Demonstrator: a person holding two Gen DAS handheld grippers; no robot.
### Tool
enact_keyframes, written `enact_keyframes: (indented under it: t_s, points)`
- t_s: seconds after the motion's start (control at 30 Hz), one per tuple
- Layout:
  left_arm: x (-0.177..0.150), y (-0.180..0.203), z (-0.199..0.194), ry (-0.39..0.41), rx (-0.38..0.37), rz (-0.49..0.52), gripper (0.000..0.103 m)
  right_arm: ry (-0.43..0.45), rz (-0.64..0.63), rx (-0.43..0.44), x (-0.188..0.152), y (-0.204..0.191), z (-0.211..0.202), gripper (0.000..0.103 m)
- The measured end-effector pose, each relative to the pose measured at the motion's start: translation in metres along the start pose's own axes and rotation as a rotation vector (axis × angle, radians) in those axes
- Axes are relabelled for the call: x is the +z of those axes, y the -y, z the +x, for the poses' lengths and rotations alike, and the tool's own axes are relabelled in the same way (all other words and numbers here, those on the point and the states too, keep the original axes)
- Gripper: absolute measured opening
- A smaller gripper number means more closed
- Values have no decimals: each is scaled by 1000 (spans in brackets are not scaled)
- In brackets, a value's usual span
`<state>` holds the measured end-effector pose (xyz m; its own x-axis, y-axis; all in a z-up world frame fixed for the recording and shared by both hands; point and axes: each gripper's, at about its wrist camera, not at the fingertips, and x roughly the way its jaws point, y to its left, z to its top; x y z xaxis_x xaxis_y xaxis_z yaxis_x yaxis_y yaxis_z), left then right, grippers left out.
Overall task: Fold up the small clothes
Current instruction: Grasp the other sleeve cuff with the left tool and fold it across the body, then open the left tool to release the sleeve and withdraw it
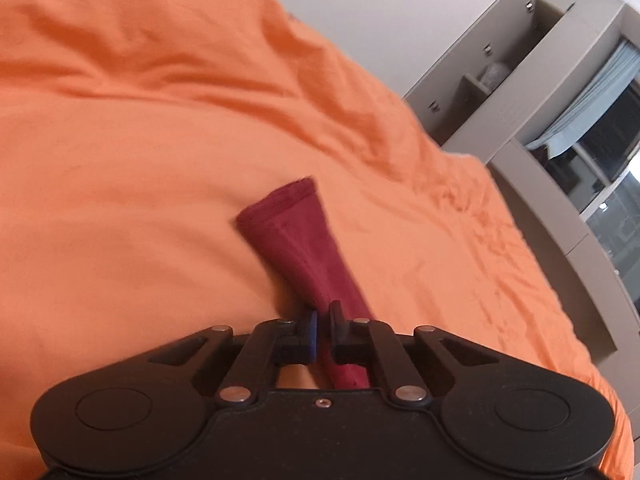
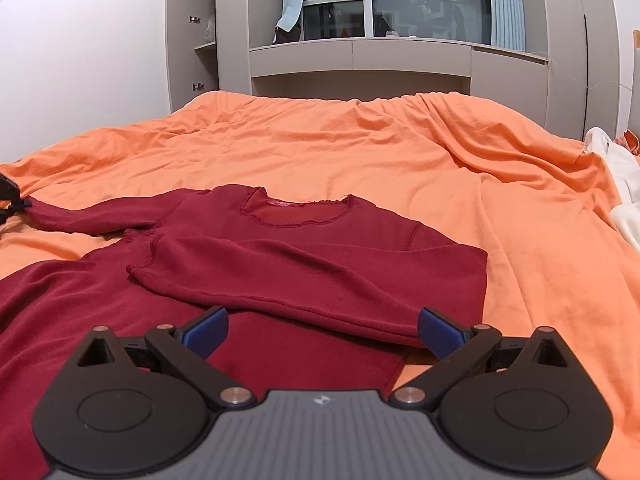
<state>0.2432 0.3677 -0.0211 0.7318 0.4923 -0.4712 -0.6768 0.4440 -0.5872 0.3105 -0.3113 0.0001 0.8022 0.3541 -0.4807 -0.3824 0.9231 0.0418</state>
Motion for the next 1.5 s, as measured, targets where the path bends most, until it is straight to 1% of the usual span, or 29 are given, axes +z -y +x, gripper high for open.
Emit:
enact_keyframes:
  t_s: [0.1,0.27,0.43,0.6,0.7,0.8,0.87,0.93,1.03,1.1,1.23,1.3,1.37,1.5]
  points:
    - [-1,15,-11,52,-28,81,4,7,0,4,0,-1,-2,103]
    - [-6,54,-34,137,-88,248,4,21,7,8,2,-1,-6,103]
    - [-24,110,-64,184,-213,424,4,34,12,9,4,0,-9,103]
    - [-65,172,-95,161,-378,611,4,48,21,4,5,3,-14,103]
    - [-99,207,-113,118,-489,728,4,59,28,-14,6,6,-16,103]
    - [-141,236,-132,55,-600,867,4,65,48,-28,7,11,-18,103]
    - [-170,249,-141,-22,-678,930,4,67,63,-38,8,15,-19,103]
    - [-198,257,-148,-94,-732,978,4,72,75,-48,9,18,-19,103]
    - [-238,263,-156,-176,-776,1056,4,74,89,-57,10,22,-20,103]
    - [-262,259,-157,-228,-795,1095,4,74,97,-60,11,24,-20,103]
    - [-295,254,-151,-282,-813,1209,5,71,110,-65,11,28,-19,103]
    - [-302,251,-143,-316,-817,1231,6,68,116,-68,11,29,-17,103]
    - [-308,250,-142,-356,-824,1232,10,64,121,-71,10,30,-16,103]
    - [-304,246,-144,-408,-844,1236,14,60,122,-75,10,29,-14,103]
